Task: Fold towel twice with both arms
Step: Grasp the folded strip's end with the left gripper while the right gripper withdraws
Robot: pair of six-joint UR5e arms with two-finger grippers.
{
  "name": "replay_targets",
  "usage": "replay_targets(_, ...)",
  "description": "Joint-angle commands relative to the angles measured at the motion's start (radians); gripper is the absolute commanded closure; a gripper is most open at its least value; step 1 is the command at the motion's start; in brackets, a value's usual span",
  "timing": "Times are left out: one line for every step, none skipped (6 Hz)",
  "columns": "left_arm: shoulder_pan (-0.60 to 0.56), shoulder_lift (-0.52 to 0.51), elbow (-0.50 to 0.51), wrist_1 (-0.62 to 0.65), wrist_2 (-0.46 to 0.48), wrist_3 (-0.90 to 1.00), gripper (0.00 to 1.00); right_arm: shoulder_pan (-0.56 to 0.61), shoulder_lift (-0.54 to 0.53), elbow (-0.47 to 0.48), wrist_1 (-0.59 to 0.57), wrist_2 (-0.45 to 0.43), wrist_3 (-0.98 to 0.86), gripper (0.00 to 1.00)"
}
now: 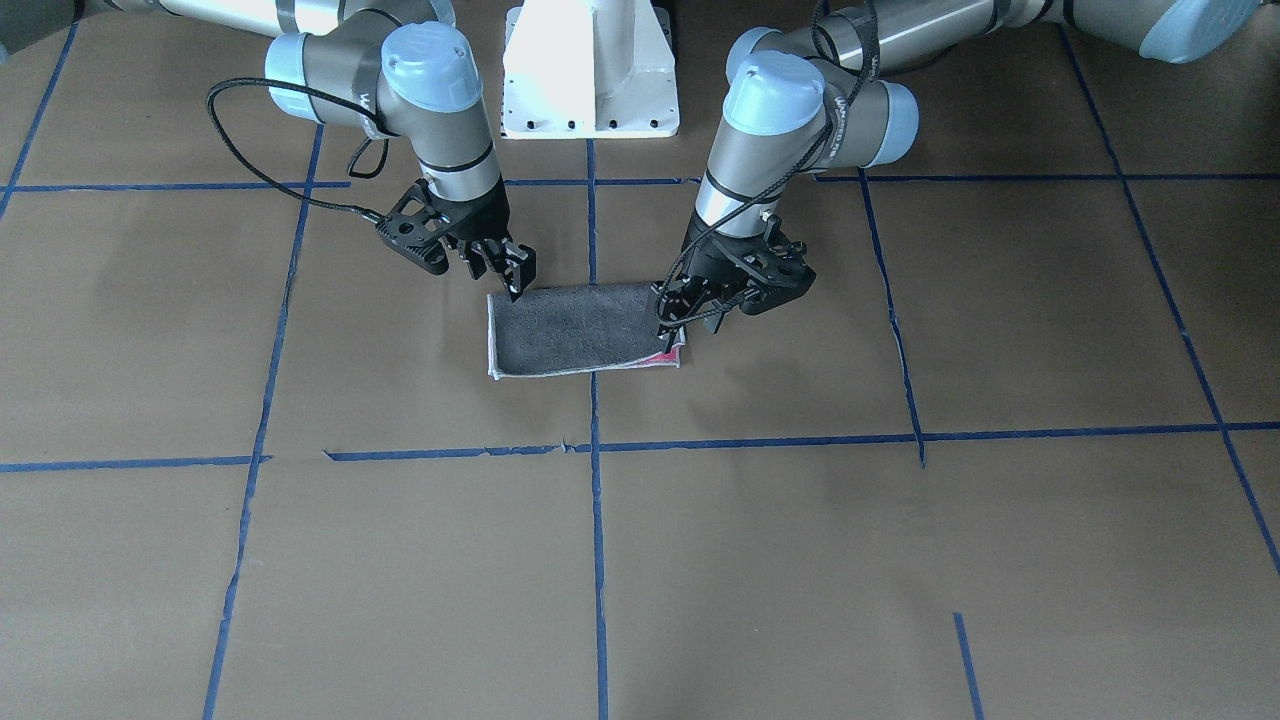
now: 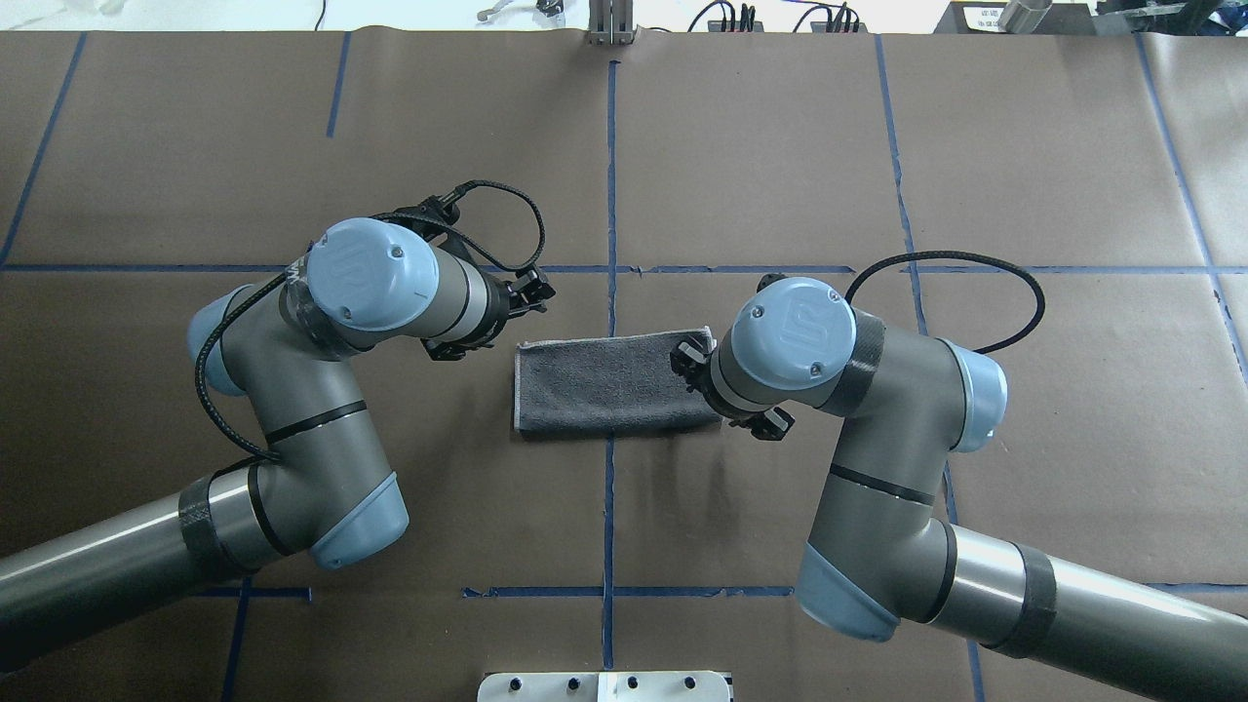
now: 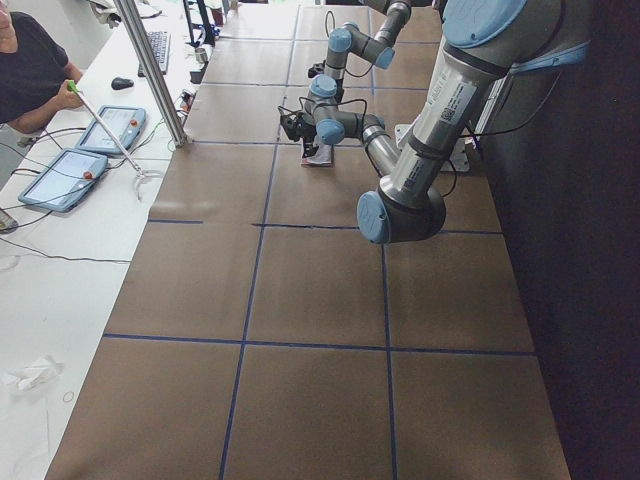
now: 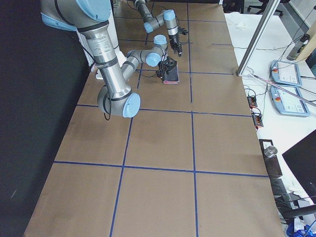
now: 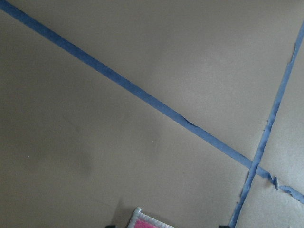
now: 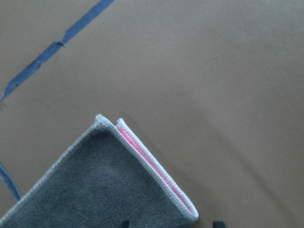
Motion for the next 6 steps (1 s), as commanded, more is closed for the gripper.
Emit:
replay_targets(0.044,0.025,-0.018,0.009,-0.005,-0.078,0.22,0.060,-0.003,0.020,-0.005,0.020,-0.007,0.19)
replay_targets(0.080,0.030,-0.012,0.021,-0.005,-0.112,0.22,0.109,-0.005,0.031,-0.003,0.087,-0.007,0.00)
replay_targets(0.096,0.027,-0.023,0.068,-0.010,-0.145,0.22,0.119,-0.005,0.033,-0.005,0.106,-0.007,0.00)
replay_targets(0.119,0.029,-0.022,0.069,-0.013,-0.152,0.22,0.119,-0.005,0.033,-0.005,0.105,-0.007,0.00)
replay_targets(0.120,0.029,-0.020,0.069,-0.013,-0.178,0.22,0.119,-0.005,0.033,-0.005,0.103,-0.007,0.00)
replay_targets(0.127,0.030,-0.017,0.069,-0.013,-0.179,0.24,0.119,-0.007,0.034,-0.005,0.103,-0.007,0.00)
